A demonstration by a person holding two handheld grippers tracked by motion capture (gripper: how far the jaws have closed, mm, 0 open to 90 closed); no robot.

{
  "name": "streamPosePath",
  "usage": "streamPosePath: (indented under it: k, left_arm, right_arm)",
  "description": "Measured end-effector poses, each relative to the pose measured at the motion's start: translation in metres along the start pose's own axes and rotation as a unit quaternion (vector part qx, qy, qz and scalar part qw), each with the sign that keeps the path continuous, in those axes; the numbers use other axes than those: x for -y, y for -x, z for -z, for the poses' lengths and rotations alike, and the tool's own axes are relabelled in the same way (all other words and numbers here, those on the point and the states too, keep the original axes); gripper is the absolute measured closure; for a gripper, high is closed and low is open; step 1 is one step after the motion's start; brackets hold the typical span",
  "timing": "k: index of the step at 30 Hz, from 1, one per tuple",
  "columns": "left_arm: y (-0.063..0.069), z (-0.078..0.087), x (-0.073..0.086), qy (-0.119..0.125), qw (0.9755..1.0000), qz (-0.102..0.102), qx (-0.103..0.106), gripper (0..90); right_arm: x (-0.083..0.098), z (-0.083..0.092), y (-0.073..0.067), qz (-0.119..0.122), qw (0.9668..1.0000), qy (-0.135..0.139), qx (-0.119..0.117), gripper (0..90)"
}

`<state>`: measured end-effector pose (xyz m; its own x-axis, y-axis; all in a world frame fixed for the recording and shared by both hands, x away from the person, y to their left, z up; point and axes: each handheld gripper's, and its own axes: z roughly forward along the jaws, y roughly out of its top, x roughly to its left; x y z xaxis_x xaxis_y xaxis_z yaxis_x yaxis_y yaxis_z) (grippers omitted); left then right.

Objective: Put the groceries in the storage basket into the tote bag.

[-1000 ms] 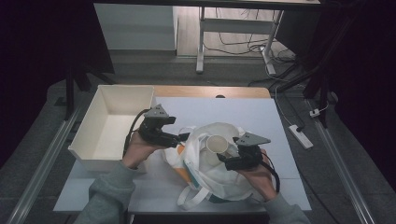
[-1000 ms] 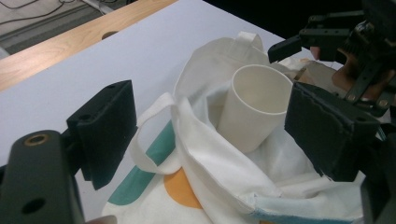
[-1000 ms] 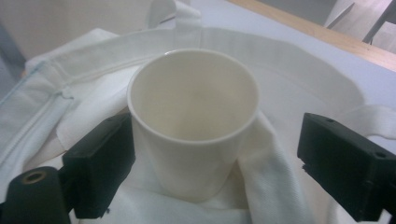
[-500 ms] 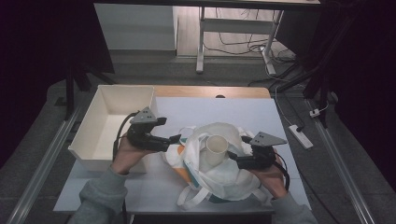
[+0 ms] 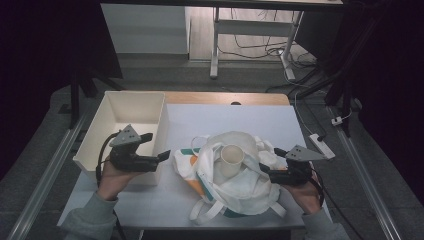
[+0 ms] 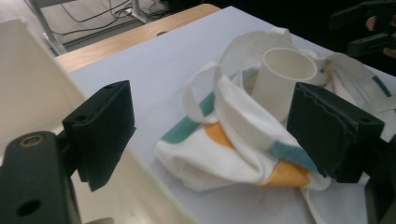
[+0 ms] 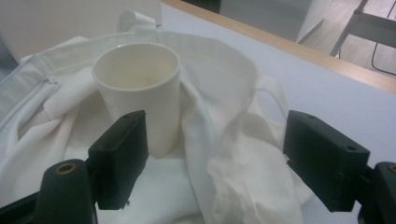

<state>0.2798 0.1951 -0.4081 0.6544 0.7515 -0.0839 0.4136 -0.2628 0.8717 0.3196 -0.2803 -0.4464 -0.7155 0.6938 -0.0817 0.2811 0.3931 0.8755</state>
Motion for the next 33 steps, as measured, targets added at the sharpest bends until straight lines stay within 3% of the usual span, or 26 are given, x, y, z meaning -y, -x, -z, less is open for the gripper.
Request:
streamPosePath:
  k: [12,24,33]
  left_arm:
    - [-0.011,0.020,0.038,-0.009,0.9996,0.024,-0.014,12.5]
    - [-0.014,0.018,0.075,-0.037,0.9978,0.053,-0.015,11.6]
    - [-0.015,0.017,0.079,-0.042,0.9975,0.055,-0.015,11.4]
  right_arm:
    - [0.013,0.016,0.007,-0.002,0.9998,0.001,0.017,22.7]
    - [0.030,0.033,0.016,-0.013,0.9995,0.003,0.028,24.2]
    - [0.035,0.033,0.018,-0.011,0.9994,-0.008,0.031,24.8]
